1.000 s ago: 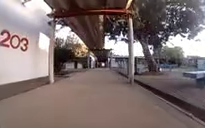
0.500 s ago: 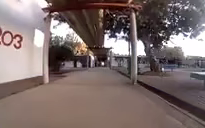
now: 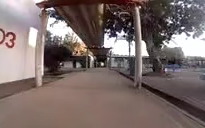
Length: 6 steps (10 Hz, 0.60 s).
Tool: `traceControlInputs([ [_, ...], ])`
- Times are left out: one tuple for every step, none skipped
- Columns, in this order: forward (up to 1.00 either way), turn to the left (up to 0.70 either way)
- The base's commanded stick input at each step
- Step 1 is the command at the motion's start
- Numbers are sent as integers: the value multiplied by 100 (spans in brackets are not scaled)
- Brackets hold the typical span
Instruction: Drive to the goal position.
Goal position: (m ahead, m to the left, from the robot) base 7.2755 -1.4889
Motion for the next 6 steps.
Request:
traceControlInputs([
  [70,0],
  [70,0],
  [70,0],
  [70,0],
  [70,0],
  [70,0],
])
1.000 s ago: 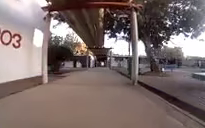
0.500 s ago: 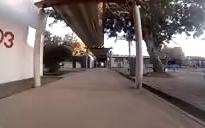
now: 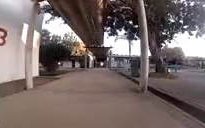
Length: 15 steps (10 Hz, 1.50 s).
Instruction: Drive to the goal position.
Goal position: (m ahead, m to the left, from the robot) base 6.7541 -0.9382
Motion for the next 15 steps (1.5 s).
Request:
traceControlInputs([
  [70,0],
  [70,0],
  [70,0],
  [70,0],
  [70,0],
  [70,0],
  [70,0],
  [70,0],
  [70,0],
  [70,0],
  [70,0],
  [70,0],
  [70,21],
  [70,35],
  [70,23],
])
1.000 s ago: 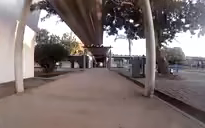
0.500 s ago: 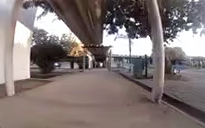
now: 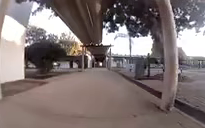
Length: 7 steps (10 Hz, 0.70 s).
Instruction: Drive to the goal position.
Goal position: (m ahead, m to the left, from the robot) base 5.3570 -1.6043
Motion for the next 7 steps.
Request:
traceControlInputs([
  [70,0],
  [70,0],
  [70,0],
  [70,0],
  [70,0],
  [70,0],
  [70,0],
])
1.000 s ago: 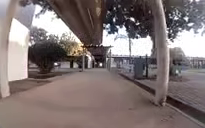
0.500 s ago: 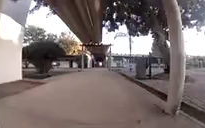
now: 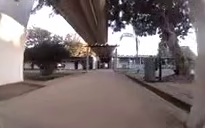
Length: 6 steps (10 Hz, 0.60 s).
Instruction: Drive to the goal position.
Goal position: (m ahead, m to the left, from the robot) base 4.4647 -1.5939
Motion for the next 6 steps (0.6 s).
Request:
traceControlInputs([
  [70,0],
  [70,0],
  [70,0],
  [70,0],
  [70,0],
  [70,0],
])
